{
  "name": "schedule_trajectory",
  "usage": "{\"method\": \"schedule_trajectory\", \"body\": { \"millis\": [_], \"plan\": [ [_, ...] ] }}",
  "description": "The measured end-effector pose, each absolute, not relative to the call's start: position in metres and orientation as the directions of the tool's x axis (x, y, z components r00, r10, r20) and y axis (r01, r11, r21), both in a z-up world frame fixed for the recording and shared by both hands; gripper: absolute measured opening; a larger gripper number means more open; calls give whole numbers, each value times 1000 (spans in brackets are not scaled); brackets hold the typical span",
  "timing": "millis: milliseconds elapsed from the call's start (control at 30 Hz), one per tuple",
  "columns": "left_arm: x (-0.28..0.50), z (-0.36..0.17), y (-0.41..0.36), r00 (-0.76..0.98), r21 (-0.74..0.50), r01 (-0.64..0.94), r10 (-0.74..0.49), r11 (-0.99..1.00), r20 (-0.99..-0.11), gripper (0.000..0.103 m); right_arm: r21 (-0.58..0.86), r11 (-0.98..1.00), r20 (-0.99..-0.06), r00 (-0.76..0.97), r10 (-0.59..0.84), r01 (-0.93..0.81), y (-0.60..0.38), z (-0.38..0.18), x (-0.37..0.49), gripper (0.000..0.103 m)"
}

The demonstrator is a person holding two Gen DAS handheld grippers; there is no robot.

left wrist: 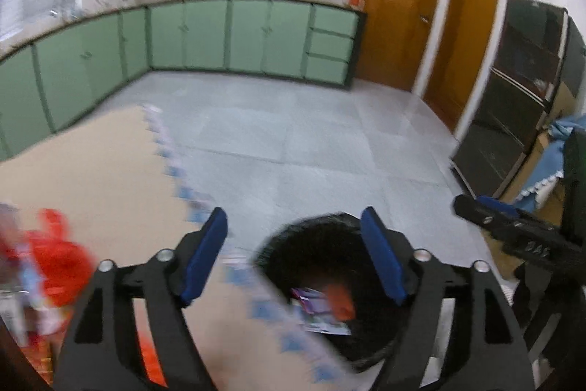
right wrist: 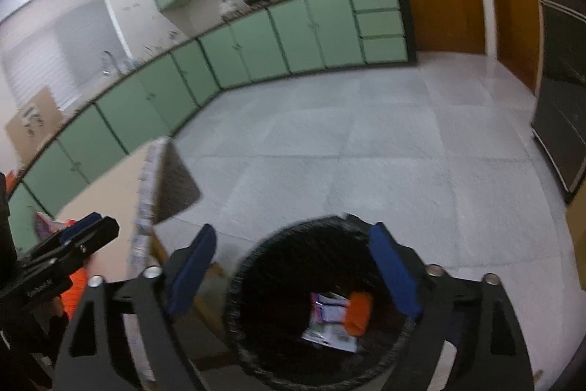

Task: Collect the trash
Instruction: 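Return to the table and grasp the large orange foam net with the right gripper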

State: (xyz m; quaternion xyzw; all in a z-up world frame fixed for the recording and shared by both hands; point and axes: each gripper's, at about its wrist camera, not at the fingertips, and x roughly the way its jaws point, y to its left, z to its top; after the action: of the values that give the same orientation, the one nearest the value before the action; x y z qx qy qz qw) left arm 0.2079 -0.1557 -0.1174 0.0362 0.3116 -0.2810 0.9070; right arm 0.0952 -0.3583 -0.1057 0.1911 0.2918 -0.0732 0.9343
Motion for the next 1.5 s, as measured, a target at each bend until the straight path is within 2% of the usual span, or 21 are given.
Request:
{"method": "schedule_trajectory", "body": {
  "millis": [233, 467, 567, 1367, 1500],
  "plan": [
    [185, -97, -45, 801, -31, 317, -285, 948, -526, 79, 301, 953, -487, 865, 119, 39, -275, -87, 108, 92],
    [168, -102, 43, 849, 27, 111, -81, 993, -523, 80, 286, 948, -489, 830, 269, -139, -190, -99, 127, 92],
    [159, -107, 60, 846, 36, 70, -40, 997, -532, 80, 270, 946, -502, 812, 297, -179, -165, -108, 131, 92],
    [136, -166, 87, 782, 17, 41, -22, 999, -623, 81, 218, 931, -631, 685, 364, -294, -111, -155, 141, 92],
    [137, -171, 87, 779, 18, 38, -18, 999, -627, 85, 209, 922, -639, 668, 381, -326, -108, -156, 139, 84]
  ]
}}
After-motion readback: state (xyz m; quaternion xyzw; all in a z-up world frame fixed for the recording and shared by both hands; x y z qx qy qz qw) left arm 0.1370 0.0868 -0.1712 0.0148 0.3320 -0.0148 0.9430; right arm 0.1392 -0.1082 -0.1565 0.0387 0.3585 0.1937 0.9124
